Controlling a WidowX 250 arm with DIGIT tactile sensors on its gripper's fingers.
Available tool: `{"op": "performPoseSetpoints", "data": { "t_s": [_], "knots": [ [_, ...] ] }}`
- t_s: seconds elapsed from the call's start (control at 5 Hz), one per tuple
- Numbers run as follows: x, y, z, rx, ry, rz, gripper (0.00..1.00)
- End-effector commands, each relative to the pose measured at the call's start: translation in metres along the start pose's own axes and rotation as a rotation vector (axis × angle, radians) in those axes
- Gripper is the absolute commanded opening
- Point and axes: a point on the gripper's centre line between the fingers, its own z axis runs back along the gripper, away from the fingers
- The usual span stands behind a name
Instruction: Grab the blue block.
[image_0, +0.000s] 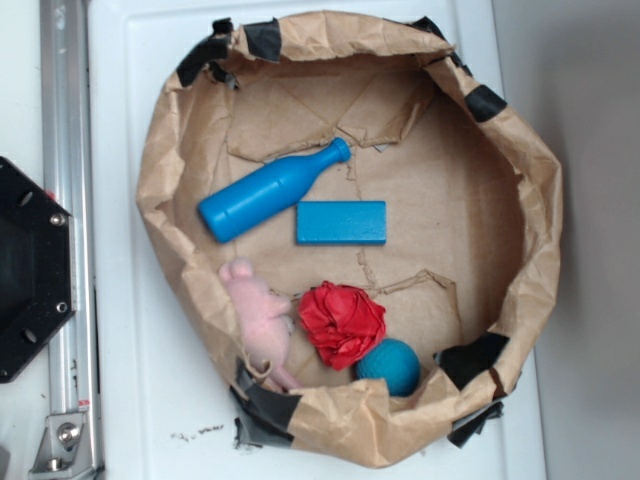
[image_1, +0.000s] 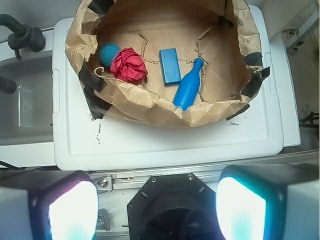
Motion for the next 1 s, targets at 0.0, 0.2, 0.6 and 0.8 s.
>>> {"op": "performPoseSetpoints", "data": {
  "t_s": [0.0, 0.2, 0.6, 0.8],
  "knots": [
    [0.0, 0.0, 0.0, 0.0, 0.0, 0.0, 1.0],
    [0.046, 0.031, -0.052, 0.147, -0.059, -0.023, 1.0],
    [0.139, 0.037, -0.128, 0.178, -0.036, -0.142, 1.0],
    [0.145, 0.046, -0.16, 0.213, -0.046, -0.244, 1.0]
  ]
}}
